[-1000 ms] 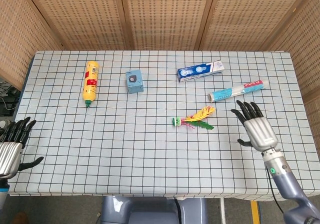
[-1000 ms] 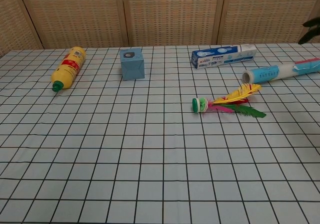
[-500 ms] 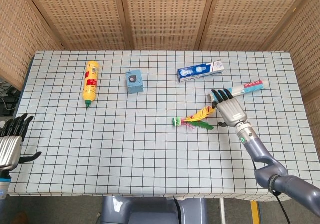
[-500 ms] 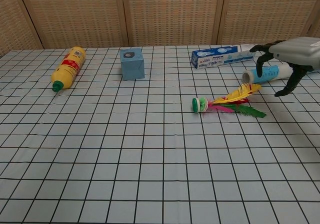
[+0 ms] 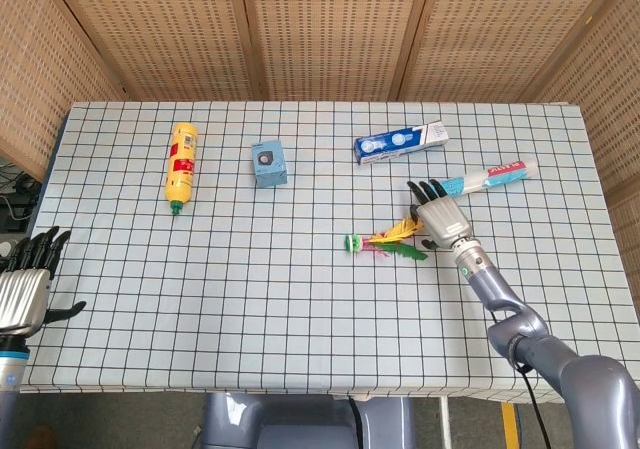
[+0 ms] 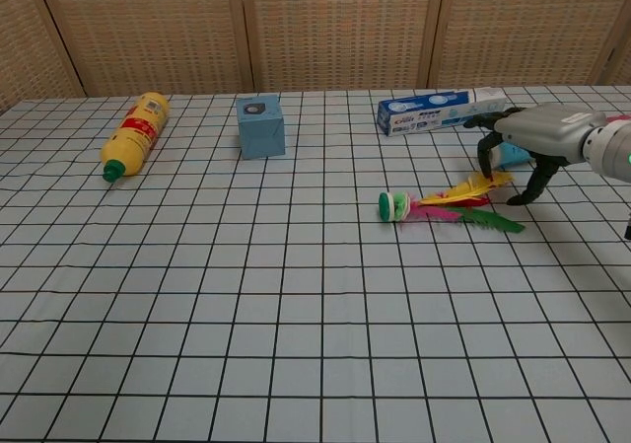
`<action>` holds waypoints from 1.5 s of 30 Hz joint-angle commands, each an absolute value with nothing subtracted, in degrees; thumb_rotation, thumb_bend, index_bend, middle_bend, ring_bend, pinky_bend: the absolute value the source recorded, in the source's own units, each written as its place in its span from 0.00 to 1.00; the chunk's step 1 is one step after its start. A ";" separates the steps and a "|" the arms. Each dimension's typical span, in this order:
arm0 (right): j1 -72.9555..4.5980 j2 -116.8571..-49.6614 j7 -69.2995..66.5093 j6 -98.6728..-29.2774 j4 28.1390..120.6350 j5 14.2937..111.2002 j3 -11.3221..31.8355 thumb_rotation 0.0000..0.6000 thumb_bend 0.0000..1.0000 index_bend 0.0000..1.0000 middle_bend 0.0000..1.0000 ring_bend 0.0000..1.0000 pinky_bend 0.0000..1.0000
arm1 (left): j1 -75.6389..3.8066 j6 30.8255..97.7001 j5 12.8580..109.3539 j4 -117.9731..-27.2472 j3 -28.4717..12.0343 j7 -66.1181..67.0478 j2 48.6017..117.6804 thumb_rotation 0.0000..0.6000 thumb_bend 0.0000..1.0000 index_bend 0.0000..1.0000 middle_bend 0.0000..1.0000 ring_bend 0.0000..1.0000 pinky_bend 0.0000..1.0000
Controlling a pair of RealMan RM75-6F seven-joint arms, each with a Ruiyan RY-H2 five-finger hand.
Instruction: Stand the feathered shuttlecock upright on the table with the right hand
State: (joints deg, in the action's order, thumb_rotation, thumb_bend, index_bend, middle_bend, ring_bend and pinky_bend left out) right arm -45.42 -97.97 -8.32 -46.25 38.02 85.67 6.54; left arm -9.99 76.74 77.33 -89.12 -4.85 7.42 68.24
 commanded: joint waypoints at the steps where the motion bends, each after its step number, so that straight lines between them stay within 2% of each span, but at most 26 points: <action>1: -46.48 -100.34 -10.64 -47.34 34.10 86.86 5.67 1.00 0.37 0.48 0.03 0.00 0.00 | -10.05 76.72 77.09 -88.98 -4.92 7.62 68.40 1.00 0.00 0.00 0.00 0.00 0.00; 10: -47.52 -102.86 -13.80 -46.53 28.14 87.17 4.55 1.00 0.41 0.51 0.04 0.00 0.00 | -10.16 76.63 76.71 -88.71 -4.87 7.83 68.65 1.00 0.00 0.00 0.00 0.00 0.00; 14: -47.55 -103.24 -15.33 -46.84 27.30 87.29 4.14 1.00 0.48 0.59 0.05 0.00 0.00 | -10.18 76.67 76.65 -88.68 -4.85 7.78 68.65 1.00 0.00 0.00 0.00 0.00 0.00; 19: -47.88 -103.64 -16.30 -46.83 26.48 87.43 3.76 1.00 0.58 0.60 0.06 0.00 0.00 | -10.25 76.72 76.78 -88.67 -4.77 7.77 68.68 1.00 0.00 0.00 0.00 0.00 0.00; 26: -48.24 -103.90 -17.12 -47.27 25.94 87.59 3.40 1.00 0.64 0.66 0.09 0.00 0.00 | -10.23 76.77 76.72 -88.68 -4.71 7.67 68.62 1.00 0.00 0.00 0.00 0.00 0.00; 33: -47.87 -102.14 -16.81 -53.07 27.46 89.30 2.73 1.00 0.64 0.71 0.13 0.00 0.00 | -10.27 76.58 76.70 -88.66 -4.57 7.53 68.56 1.00 0.00 0.00 0.00 0.00 0.00; 36: -47.88 -100.34 -15.77 -57.71 29.45 90.59 2.61 1.00 0.64 0.73 0.15 0.00 0.00 | -10.26 76.58 76.81 -88.73 -4.52 7.24 68.44 1.00 0.00 0.00 0.00 0.00 0.00; 38: -47.95 -98.47 -14.63 -61.35 32.00 91.56 2.71 1.00 0.64 0.73 0.16 0.00 0.00 | -10.24 76.72 77.11 -88.88 -4.44 6.94 68.28 1.00 0.00 0.00 0.00 0.00 0.00; 40: -48.36 -95.38 -11.73 -68.03 36.26 94.04 2.71 1.00 0.64 0.74 0.17 0.00 0.00 | -10.17 76.88 77.63 -89.07 -4.24 6.54 68.09 1.00 0.00 0.00 0.00 0.00 0.00; 45: -49.01 -89.43 -3.20 -73.04 46.88 97.27 2.49 1.00 0.64 0.74 0.18 0.00 0.00 | -10.09 77.05 78.45 -89.26 -3.86 5.85 67.78 1.00 0.00 0.00 0.00 0.00 0.00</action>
